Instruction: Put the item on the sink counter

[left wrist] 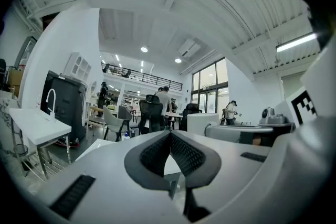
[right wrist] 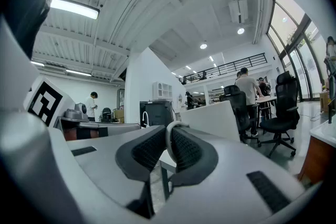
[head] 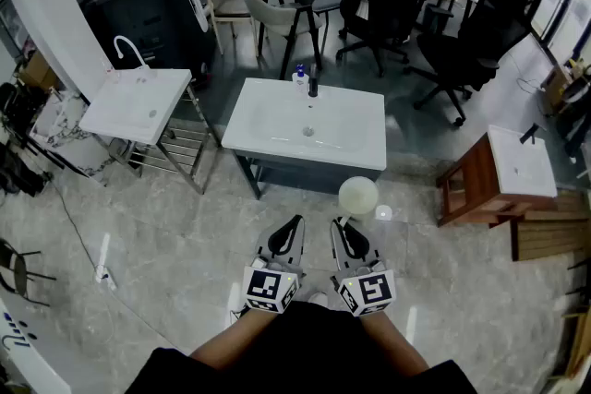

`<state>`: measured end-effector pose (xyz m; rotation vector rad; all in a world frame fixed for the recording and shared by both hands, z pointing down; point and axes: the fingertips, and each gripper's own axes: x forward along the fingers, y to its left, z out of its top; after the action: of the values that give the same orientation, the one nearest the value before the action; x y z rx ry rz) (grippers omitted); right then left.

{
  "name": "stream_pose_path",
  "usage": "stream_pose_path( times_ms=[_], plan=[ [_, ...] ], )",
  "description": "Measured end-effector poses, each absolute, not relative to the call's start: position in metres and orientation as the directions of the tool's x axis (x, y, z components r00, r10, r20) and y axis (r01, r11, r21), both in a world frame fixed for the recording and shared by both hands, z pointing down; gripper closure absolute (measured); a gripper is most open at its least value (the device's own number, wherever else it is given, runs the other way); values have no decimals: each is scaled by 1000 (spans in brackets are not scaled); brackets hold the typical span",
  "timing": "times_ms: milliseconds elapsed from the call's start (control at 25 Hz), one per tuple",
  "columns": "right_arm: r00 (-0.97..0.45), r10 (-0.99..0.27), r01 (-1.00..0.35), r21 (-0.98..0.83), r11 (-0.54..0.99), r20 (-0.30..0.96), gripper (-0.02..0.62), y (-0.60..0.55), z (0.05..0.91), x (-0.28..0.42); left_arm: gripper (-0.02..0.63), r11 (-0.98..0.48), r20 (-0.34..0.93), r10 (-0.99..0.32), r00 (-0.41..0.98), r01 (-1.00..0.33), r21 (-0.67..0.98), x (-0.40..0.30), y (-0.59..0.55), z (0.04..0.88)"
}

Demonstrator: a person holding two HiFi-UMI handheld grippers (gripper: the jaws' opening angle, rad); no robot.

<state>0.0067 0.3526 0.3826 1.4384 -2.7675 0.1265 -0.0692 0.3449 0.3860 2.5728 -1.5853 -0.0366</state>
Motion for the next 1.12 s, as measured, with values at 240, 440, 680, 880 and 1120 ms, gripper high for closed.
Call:
stream_pose_path(
  times_ms=[240, 440, 680, 880, 1120],
  plan=[
    [-575, -816, -818, -55, 572, 66, 540, 363, 385, 19, 591, -463, 43, -881, 470, -878, 121, -50, 352, 387],
    [-613, -790, -788, -94, 609, 19, 540, 368, 380, 28, 591, -453, 39, -887, 461, -883, 119, -39, 355, 389],
    [-628, -778, -776, -85, 625, 21, 540, 371, 389, 36, 591, -445, 46, -891, 452, -888, 116, -26, 356, 395],
    [-629, -777, -775, -98, 624, 25, 540, 363, 392, 38, 591, -451, 63, -886, 460, -885, 117, -20, 348, 399],
    [-618, -785, -785, -90, 613, 43, 540, 329, 401, 44, 591, -481, 61, -869, 492, -866, 135, -8, 310, 408]
  ],
)
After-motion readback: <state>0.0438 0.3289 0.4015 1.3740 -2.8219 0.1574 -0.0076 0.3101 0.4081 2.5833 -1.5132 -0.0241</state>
